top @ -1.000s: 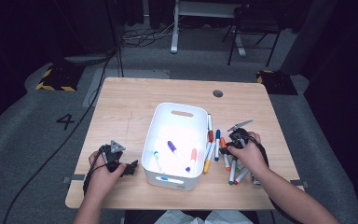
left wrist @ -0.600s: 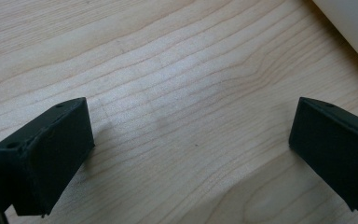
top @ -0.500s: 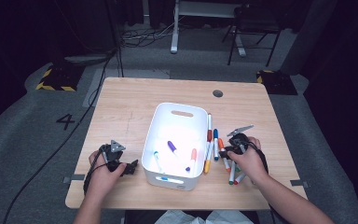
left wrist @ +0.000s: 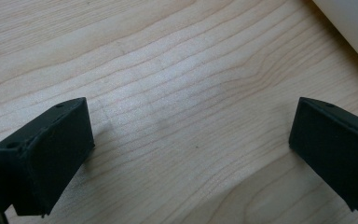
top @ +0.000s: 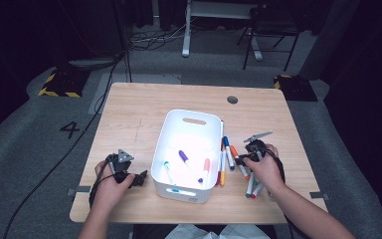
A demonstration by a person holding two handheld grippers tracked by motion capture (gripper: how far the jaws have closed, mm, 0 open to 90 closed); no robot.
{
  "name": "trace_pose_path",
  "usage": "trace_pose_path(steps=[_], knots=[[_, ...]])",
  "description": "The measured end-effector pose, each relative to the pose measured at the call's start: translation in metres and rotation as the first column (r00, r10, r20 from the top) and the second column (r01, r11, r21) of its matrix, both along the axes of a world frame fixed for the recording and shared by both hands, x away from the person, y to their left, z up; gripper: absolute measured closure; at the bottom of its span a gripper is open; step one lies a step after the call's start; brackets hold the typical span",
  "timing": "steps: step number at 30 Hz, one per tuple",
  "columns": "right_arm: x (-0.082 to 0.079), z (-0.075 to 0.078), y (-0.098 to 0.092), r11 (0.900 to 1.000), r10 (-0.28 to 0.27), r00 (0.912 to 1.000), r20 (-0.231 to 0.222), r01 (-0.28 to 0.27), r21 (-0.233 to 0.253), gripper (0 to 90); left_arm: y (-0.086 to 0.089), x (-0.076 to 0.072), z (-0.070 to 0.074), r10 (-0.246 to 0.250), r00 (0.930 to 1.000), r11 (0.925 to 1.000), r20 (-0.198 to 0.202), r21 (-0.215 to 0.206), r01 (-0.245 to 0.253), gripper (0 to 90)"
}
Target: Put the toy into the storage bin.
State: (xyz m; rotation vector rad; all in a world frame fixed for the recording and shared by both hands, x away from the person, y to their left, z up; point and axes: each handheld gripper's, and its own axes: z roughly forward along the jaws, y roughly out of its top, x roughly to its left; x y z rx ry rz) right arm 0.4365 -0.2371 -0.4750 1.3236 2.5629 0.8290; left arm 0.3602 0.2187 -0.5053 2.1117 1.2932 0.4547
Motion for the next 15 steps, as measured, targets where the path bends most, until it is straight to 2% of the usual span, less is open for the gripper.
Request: trace_pose_path(steps=[8, 15], knots=[[0.0055, -0.0004, -0.0005, 1.0, -0.021, 0.9998, -0.002, 0.021, 0.009, 74.8, 0.0, 0.0, 0.0, 0.0, 1.0, 1.0, 0.0, 0.0, 0.0, 0.1], [0.0087, 0.0001, -0.0033, 1.0, -0.03, 0.9995, 0.008, 0.03, -0.006, 76.7, -0.0001, 0.0, -0.0001, -0.001, 1.0, 1.0, -0.001, -0.003, 0.001, 0.1]])
